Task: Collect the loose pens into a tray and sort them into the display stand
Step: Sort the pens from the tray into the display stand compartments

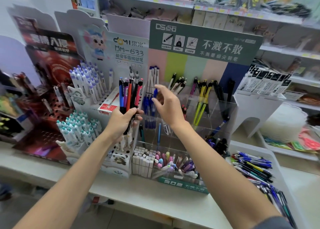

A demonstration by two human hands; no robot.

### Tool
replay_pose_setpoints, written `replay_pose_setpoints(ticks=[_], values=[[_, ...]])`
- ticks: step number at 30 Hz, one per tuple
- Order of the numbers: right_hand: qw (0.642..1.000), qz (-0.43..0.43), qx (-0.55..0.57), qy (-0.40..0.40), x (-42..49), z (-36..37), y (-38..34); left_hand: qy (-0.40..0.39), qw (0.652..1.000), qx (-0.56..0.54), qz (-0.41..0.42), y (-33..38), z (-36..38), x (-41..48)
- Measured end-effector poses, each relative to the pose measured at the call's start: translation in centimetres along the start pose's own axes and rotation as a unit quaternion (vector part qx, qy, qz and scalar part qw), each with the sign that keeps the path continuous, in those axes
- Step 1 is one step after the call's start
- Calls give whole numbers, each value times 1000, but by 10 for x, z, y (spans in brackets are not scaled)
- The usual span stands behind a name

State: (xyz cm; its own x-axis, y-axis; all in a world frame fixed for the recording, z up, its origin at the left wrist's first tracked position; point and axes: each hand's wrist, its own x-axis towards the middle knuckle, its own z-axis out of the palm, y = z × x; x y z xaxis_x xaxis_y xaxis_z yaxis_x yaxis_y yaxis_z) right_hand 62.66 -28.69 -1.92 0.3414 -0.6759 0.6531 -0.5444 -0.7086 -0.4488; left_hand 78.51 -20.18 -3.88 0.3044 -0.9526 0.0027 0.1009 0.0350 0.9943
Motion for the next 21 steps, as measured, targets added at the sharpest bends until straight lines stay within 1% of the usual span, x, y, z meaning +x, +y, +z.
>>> replay_pose_setpoints(ticks=[2,6,8,11,12,13,14,15,17,18,21], values=[[998,-9,-38,-41,-6,9,4,1,1000,-10,2,1,-2,-3],[996,-23,-74,-43,-8,13,7,-7,1000,1,10,3,-4,-6],[991,-35,-117,-54,-4,13,8,-10,1000,10,14,3,-3,-7],[978,-29,-162,-126,-3,10,7,-13,1000,10,21,3,-1,-7],[979,-25,-149,-137,-4,7,7,-16,1000,8,21,3,-1,-7],[986,-15,-105,-126,-6,3,4,-19,1000,4,21,3,0,-6],[994,14,-35,-98,-7,-2,0,-22,1000,1,21,3,2,-6],[995,53,47,-66,-7,-8,-5,-26,999,-2,20,4,5,-6],[977,123,169,-32,-6,-18,-15,-33,999,-9,13,3,16,-6],[971,139,193,-24,-5,-23,-19,-38,999,-15,6,3,24,-6],[979,119,165,-9,-5,-37,-16,-61,997,-35,-11,3,48,-6]])
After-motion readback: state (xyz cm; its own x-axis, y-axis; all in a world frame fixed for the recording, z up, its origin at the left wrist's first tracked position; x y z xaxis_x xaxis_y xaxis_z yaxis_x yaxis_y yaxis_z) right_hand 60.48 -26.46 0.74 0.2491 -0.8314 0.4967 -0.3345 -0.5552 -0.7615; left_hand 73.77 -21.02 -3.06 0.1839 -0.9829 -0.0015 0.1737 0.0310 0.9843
